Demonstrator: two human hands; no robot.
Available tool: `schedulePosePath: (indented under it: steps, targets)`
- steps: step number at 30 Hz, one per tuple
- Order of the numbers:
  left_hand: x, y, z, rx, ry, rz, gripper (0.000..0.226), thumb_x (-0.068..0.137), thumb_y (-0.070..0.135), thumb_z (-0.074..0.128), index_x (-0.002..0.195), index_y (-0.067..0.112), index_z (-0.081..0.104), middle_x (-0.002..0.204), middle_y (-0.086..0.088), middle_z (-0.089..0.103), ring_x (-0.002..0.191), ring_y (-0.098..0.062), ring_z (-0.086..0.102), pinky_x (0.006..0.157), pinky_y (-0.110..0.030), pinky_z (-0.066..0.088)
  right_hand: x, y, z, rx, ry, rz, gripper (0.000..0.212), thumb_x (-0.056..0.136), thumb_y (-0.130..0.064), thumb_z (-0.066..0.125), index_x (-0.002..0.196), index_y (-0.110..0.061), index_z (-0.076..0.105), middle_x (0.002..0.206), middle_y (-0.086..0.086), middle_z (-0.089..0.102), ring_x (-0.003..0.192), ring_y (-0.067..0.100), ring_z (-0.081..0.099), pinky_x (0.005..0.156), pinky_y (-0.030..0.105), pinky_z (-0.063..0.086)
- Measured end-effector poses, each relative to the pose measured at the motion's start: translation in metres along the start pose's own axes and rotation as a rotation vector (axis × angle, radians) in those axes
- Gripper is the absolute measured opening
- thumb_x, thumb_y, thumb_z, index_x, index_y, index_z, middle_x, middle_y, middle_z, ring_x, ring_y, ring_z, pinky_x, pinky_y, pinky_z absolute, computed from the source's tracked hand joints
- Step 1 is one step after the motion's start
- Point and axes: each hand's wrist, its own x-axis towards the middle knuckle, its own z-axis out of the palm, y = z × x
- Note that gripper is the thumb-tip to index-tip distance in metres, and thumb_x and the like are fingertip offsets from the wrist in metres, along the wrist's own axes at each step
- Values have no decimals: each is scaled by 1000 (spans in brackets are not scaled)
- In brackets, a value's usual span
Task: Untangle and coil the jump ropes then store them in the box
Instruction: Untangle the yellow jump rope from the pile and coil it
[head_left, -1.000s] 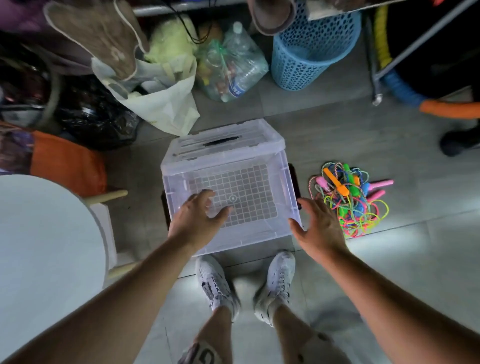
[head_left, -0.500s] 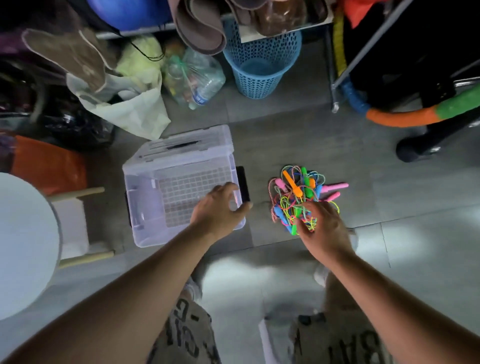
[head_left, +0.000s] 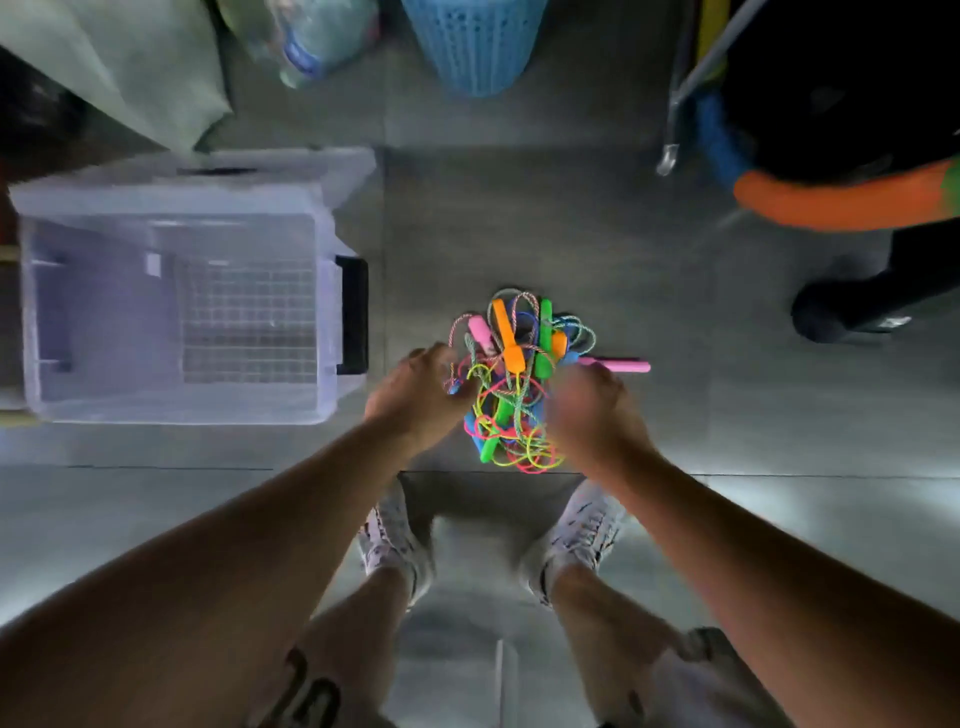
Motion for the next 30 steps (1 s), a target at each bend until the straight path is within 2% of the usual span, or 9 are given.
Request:
schedulePosePath:
  steps: [3, 8, 13, 16, 19, 21, 23, 26, 30]
  targets:
    - [41, -28, 45, 4, -45, 16, 37, 92, 47, 62, 119, 22, 61, 108, 5, 65, 87, -13, 60, 61, -25, 43, 35, 27, 43, -27, -12, -33, 29, 90, -26, 63, 116, -11, 64, 108, 9, 66, 100, 26, 61, 86, 38, 50]
    - [96, -65, 105, -46, -196, 70, 52, 82, 52, 71, 129, 31, 61, 120, -2, 70, 105, -21, 68, 90, -40, 57, 94, 54, 106, -24, -52, -22, 29, 90, -37, 63, 115, -21, 65, 108, -1, 71, 98, 24, 67, 80, 33, 50]
    - [134, -76, 125, -27, -214, 234, 64, 80, 38, 77, 137, 23, 53, 131, -2, 62, 115, -18, 63, 96, -30, 51, 130, 73, 142, 19, -26, 148, 44, 75, -62, 71, 104, -28, 68, 87, -7, 71, 82, 19, 66, 72, 35, 55]
    - [147, -77, 128, -49, -235, 317, 76, 81, 32, 80, 147, 21, 45, 140, -7, 52, 126, -17, 52, 103, -21, 40, 137, 78, 146, 119, -62, 173, 37, 73, -53, 78, 100, -29, 73, 79, -8, 71, 75, 15, 67, 60, 26, 47]
    - [153, -75, 124, 100, -168, 436, 74, 84, 36, 77, 150, 25, 43, 153, -13, 38, 147, -28, 25, 119, -36, 25, 134, 78, 137, 266, -104, 163, 24, 75, -37, 81, 96, -26, 76, 75, -5, 72, 70, 12, 68, 54, 22, 44]
    - [152, -68, 117, 217, -160, 502, 69, 85, 46, 74, 147, 30, 47, 160, -9, 31, 150, -29, 20, 121, -39, 21, 126, 72, 125, 355, -169, 151, 25, 75, -34, 84, 95, -21, 76, 72, 3, 72, 62, 12, 64, 57, 23, 50]
    - [142, -55, 102, 262, -177, 560, 61, 84, 48, 74, 138, 26, 58, 150, -5, 48, 141, -23, 38, 114, -34, 32, 114, 63, 108, 491, -284, 133, 26, 78, -26, 85, 99, -15, 74, 71, 11, 69, 65, 16, 65, 68, 31, 57]
    - [117, -31, 72, 204, -226, 612, 39, 82, 44, 78, 114, 23, 68, 107, 4, 70, 101, -15, 62, 79, -28, 44, 87, 47, 77, 586, -381, 105, 19, 86, -5, 73, 102, -16, 69, 79, 11, 72, 76, 19, 71, 73, 36, 61]
    - [68, -9, 35, 133, -214, 551, 33, 82, 48, 75, 109, 30, 69, 98, 9, 72, 91, -12, 68, 82, -31, 54, 42, 21, 32, 624, -303, 97, 25, 88, -2, 70, 105, -20, 64, 75, 4, 68, 60, 14, 66, 62, 32, 50]
